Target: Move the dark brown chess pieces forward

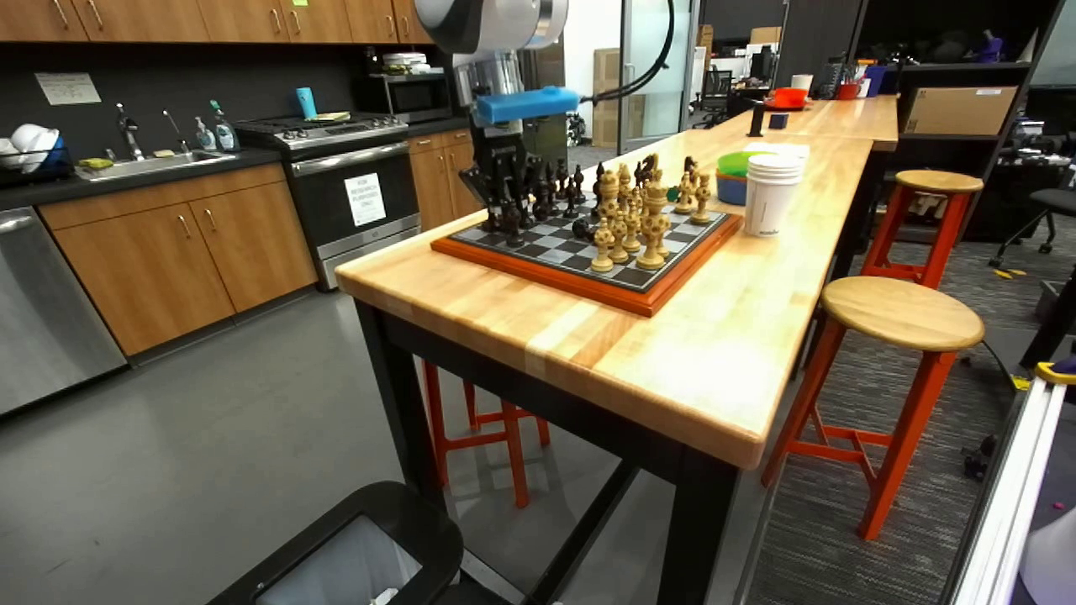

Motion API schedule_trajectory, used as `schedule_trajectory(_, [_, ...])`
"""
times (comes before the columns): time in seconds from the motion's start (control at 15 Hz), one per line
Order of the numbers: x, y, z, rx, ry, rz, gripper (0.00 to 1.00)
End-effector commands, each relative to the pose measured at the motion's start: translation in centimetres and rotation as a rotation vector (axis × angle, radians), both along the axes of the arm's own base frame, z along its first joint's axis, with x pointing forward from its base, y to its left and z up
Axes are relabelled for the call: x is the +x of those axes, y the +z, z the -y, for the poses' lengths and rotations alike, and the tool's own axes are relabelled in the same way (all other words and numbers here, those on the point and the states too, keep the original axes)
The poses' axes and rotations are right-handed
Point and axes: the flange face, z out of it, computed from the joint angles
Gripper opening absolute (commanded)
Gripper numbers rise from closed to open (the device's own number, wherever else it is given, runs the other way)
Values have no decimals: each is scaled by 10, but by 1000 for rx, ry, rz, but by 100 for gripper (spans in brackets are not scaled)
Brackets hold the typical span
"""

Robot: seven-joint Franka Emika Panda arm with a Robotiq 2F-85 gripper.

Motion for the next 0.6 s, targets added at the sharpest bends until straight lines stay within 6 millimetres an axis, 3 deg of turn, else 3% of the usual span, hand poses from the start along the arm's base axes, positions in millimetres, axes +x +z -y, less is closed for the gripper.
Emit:
schedule_trajectory(0.0, [1,3,-1,-13,14,-2,0])
schedule_trajectory(0.53, [-13,2,0,-13,-2,-18,0])
